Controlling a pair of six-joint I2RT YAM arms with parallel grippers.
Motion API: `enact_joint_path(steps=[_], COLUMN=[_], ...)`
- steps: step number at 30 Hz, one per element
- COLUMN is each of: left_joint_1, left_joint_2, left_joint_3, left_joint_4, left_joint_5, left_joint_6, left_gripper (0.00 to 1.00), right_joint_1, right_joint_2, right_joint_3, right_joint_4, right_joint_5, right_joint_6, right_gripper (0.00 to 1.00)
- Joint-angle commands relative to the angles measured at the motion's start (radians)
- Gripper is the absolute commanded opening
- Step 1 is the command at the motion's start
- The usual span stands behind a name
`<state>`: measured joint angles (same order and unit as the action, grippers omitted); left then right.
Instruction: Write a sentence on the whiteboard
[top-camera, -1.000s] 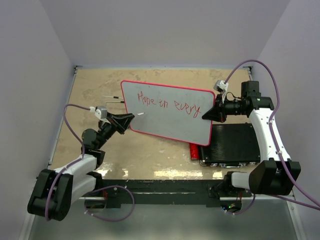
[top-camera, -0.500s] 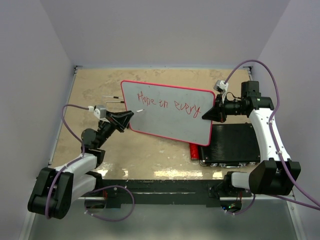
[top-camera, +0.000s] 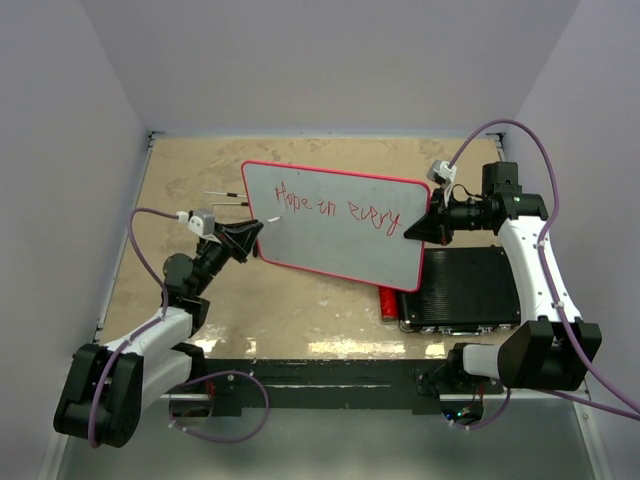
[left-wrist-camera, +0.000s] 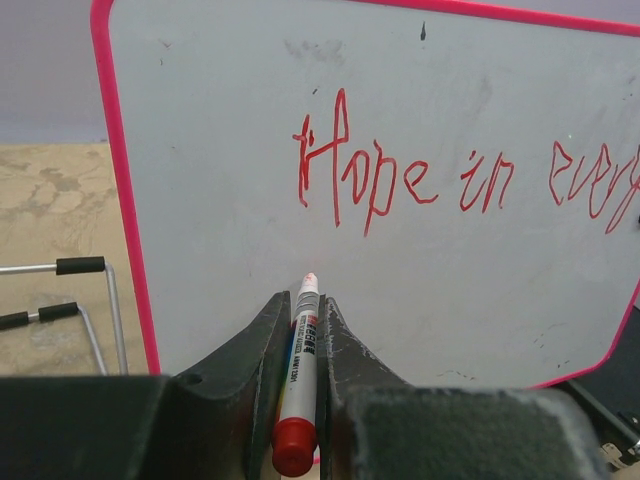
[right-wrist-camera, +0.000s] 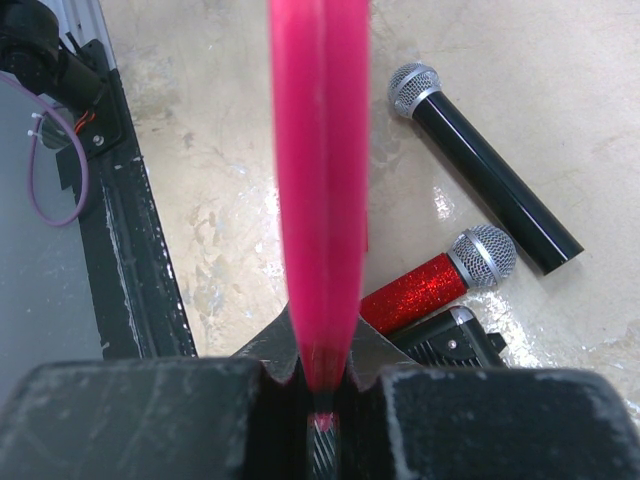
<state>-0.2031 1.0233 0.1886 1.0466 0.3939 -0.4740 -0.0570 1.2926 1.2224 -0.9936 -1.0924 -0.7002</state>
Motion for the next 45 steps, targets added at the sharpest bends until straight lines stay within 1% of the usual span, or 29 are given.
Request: enact_joint_path(steps=[1, 18, 28, 37, 45], left_joint_1=[0.007, 0.007, 0.008, 0.007, 0.007], left_joint_2=[-0.003, 0.049, 0.044, 0.087, 0.034], left_joint_3=[0.043, 0.048, 0.035, 0.038, 0.057], left_joint_4=[0.018, 0.020, -0.088, -0.105, -0.111], left_joint_5=[-0.023, -0.029, -0.041, -0.020, -0.020], left_joint_6=[0.049, 0.063, 0.060, 0.046, 0.035], left_gripper=[0.00, 0.00, 0.00, 0.00, 0.00], right_joint_1=[0.009, 0.013, 0.016, 0.016, 0.016], right_joint_2=[-0.013, -0.018, -0.018, -0.021, -0.018], right_joint_3=[0.011, 0.009, 0.009, 0.009, 0.011], right_joint_4=[0.042, 0.046, 0.046, 0.046, 0.046], right_joint_5=[-0.006, -0.004, -0.007, -0.004, -0.006], right_joint_6=[-0.028, -0.027, -0.027, -0.027, -0.027], right_gripper=[0.00, 0.00, 0.00, 0.00, 0.00])
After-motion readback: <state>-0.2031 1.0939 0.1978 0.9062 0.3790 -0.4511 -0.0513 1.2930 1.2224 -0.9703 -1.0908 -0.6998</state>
